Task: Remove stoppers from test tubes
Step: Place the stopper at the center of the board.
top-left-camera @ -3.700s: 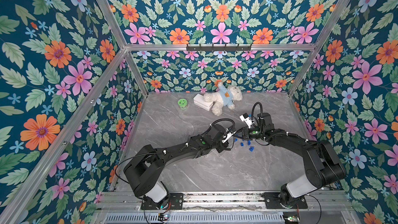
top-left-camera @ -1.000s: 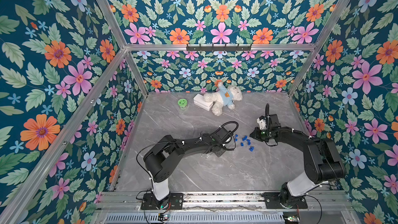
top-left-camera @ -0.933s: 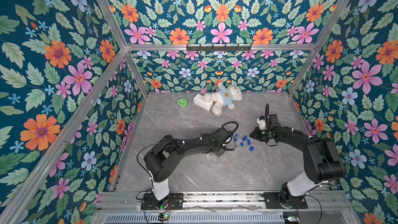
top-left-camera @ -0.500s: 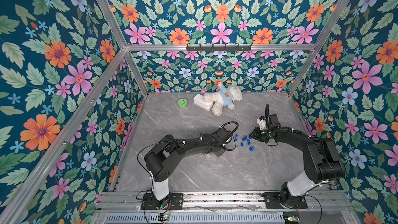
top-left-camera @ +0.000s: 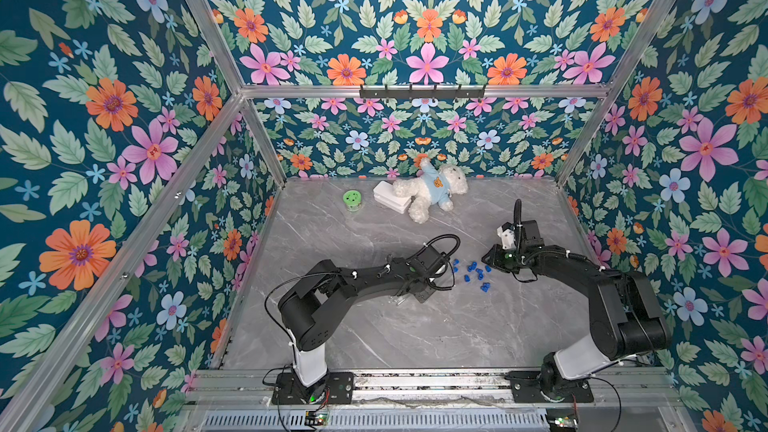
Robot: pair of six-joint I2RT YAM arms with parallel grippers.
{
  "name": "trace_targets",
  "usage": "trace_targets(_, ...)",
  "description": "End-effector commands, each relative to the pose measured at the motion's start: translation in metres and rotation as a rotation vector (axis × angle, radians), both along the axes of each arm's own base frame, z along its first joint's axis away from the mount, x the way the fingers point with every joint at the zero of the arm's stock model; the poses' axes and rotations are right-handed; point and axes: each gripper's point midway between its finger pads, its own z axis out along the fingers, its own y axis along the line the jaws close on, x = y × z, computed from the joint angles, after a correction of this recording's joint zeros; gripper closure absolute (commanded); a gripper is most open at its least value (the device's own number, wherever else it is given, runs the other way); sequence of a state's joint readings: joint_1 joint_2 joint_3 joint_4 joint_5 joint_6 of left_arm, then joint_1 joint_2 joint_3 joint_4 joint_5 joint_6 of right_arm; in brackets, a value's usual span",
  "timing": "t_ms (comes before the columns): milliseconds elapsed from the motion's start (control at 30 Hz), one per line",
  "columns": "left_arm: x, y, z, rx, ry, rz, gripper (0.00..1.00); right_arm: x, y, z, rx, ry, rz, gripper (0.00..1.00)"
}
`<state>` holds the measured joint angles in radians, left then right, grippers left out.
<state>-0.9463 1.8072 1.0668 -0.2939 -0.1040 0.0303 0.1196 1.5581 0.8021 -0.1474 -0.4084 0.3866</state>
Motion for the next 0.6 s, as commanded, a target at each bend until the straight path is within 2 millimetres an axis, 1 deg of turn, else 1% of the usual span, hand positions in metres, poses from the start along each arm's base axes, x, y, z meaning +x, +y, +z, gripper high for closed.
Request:
trace_targets(0,0.002,0.0,0.004,-0.002,-0.008,0.006,0.78,0.001,-0.001,0.003,-0.002,-0.019,0.0,0.73)
trace_targets(200,0.003,0.0,0.008,-0.001,-0.014,0.007,0.77,0.001,0.0,0.01,0.0,-0.042,0.001,0.73)
trace_targets(367,0.005,-0.001,0.02,-0.005,-0.027,0.003,0.77,0.001,0.001,0.02,0.01,-0.08,0.009,0.71)
trace_targets(433,0.007,-0.002,0.024,-0.009,-0.035,0.004,0.77,0.001,0.002,0.026,0.019,-0.096,0.012,0.65)
trace_targets(500,0.008,-0.005,0.027,-0.016,-0.035,0.001,0.76,0.001,0.004,0.031,0.033,-0.113,0.018,0.55)
trace_targets(567,0.01,-0.01,0.028,-0.021,-0.033,-0.002,0.75,0.002,0.009,0.038,0.059,-0.146,0.033,0.48)
